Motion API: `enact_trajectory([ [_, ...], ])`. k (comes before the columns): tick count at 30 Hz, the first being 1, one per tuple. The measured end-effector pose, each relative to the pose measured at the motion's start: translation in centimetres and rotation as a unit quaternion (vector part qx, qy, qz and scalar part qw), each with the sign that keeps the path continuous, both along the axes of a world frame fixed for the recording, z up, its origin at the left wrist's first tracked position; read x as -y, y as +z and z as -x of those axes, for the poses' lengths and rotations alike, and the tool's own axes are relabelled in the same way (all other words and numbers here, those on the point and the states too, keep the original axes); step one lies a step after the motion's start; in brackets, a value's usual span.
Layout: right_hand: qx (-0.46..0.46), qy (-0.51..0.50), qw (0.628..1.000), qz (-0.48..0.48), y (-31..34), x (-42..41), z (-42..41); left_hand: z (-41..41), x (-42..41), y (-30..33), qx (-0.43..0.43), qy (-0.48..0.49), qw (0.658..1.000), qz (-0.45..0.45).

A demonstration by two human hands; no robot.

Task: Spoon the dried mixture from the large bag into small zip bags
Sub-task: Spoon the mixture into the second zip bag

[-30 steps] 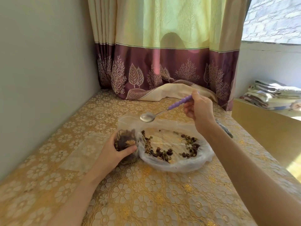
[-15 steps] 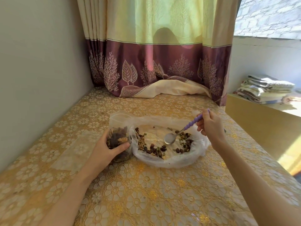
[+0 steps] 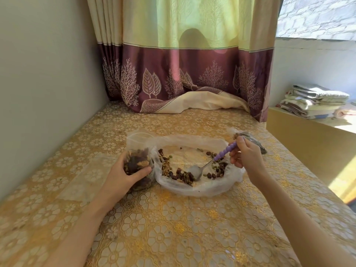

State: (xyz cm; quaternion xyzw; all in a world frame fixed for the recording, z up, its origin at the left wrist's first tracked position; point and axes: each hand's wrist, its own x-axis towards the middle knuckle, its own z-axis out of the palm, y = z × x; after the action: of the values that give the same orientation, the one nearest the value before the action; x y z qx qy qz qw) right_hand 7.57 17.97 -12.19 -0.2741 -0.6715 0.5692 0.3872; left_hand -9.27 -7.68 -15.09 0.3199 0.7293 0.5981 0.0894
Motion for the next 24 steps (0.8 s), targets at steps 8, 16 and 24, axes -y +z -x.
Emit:
enact_trajectory([
  [8, 0.010, 0.020, 1.000, 0.009, -0.7, 0.6, -0.5, 0.0, -0.1, -0.2, 0.004, 0.009, 1.000, 0.000],
  [16, 0.018, 0.032, 0.999, 0.021, -0.5, 1.8, 0.5, -0.2, 0.0, 0.1, 0.003, 0.006, 1.000, 0.002],
  [24, 0.013, 0.052, 0.998, 0.023, -0.3, 3.4, 1.6, 0.0, 0.0, -0.1, -0.019, 0.010, 1.000, 0.011],
])
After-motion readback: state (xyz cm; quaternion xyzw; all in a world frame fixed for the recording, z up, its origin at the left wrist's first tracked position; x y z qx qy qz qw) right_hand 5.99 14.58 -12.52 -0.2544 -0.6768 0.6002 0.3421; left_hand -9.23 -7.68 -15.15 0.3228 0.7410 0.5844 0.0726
